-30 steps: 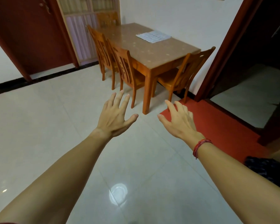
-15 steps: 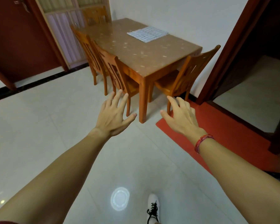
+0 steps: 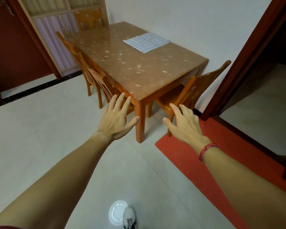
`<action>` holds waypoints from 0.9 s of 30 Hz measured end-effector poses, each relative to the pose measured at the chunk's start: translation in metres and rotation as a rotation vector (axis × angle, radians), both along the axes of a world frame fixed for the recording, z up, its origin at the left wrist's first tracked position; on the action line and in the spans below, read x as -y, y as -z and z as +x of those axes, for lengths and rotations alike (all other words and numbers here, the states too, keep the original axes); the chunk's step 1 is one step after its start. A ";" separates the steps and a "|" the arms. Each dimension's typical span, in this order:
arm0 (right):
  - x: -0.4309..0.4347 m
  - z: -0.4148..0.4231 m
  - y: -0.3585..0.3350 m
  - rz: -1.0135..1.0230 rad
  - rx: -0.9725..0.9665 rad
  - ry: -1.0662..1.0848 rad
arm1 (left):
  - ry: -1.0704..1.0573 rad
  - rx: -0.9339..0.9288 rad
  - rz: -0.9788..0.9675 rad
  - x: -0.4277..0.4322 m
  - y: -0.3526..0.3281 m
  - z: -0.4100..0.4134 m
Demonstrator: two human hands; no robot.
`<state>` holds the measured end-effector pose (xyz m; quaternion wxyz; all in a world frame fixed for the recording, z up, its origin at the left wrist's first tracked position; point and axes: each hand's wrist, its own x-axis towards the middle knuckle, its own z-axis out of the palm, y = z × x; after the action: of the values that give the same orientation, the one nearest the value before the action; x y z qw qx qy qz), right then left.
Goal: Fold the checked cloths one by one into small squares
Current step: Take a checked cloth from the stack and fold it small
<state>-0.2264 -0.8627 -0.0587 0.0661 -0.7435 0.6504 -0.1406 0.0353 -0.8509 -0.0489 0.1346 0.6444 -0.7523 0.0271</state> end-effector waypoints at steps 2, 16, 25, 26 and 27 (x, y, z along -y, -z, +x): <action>0.026 0.001 0.002 -0.002 -0.002 0.004 | 0.006 0.004 -0.006 0.028 0.004 0.001; 0.259 0.043 0.002 -0.006 -0.010 0.064 | 0.071 0.000 0.013 0.274 0.022 0.038; 0.376 0.051 0.010 -0.050 -0.024 0.081 | 0.117 -0.002 0.063 0.393 0.030 0.047; 0.387 0.052 0.010 -0.051 -0.016 0.081 | 0.120 -0.009 0.068 0.403 0.032 0.048; 0.398 0.053 0.011 -0.045 -0.010 0.079 | 0.119 -0.019 0.072 0.414 0.034 0.048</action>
<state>-0.1737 -1.2610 -0.0695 0.0407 -0.7192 0.6764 -0.1540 0.0836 -1.2645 -0.0826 0.1197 0.6030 -0.7886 -0.0140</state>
